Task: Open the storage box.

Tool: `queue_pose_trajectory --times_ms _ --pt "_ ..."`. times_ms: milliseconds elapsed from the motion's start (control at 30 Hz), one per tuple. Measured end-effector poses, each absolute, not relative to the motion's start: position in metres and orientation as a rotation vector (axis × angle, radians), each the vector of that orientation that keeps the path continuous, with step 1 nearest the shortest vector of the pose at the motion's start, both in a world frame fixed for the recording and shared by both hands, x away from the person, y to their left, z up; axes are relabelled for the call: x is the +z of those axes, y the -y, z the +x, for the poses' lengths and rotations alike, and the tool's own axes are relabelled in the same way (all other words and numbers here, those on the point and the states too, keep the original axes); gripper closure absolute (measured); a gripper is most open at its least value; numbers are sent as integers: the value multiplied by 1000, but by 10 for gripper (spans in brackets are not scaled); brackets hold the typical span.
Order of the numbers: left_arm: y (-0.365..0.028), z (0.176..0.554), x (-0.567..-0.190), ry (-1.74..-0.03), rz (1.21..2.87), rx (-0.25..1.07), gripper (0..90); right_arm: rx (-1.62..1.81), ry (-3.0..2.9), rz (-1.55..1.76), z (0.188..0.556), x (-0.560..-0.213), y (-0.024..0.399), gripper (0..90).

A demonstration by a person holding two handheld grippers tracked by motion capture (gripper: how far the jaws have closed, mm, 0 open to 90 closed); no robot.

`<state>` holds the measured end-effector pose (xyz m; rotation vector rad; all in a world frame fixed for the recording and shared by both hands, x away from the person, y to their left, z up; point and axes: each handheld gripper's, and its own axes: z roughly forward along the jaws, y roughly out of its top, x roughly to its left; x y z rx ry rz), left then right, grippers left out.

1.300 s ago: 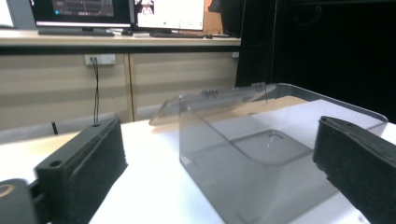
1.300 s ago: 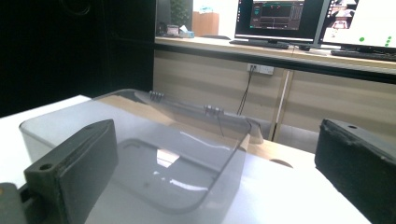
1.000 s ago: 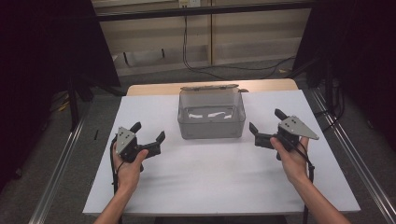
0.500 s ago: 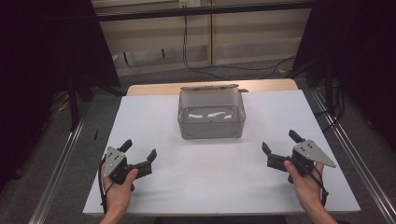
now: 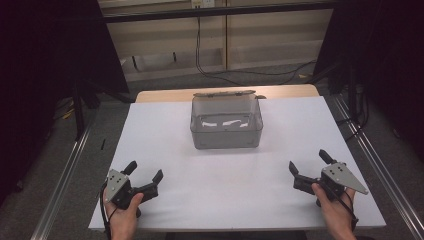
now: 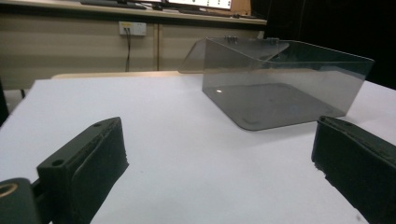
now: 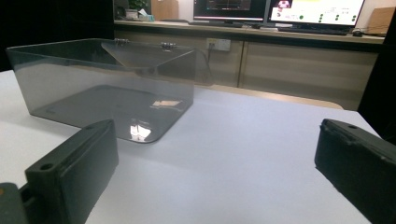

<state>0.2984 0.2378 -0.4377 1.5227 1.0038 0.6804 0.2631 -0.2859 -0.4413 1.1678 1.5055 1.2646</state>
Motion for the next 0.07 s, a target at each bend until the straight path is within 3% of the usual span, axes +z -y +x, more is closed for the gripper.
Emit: queue_pose_trajectory --times_ms 67 --pt "-239 301 -438 -1011 1513 683 30 1266 -1511 1167 264 -441 285 0"
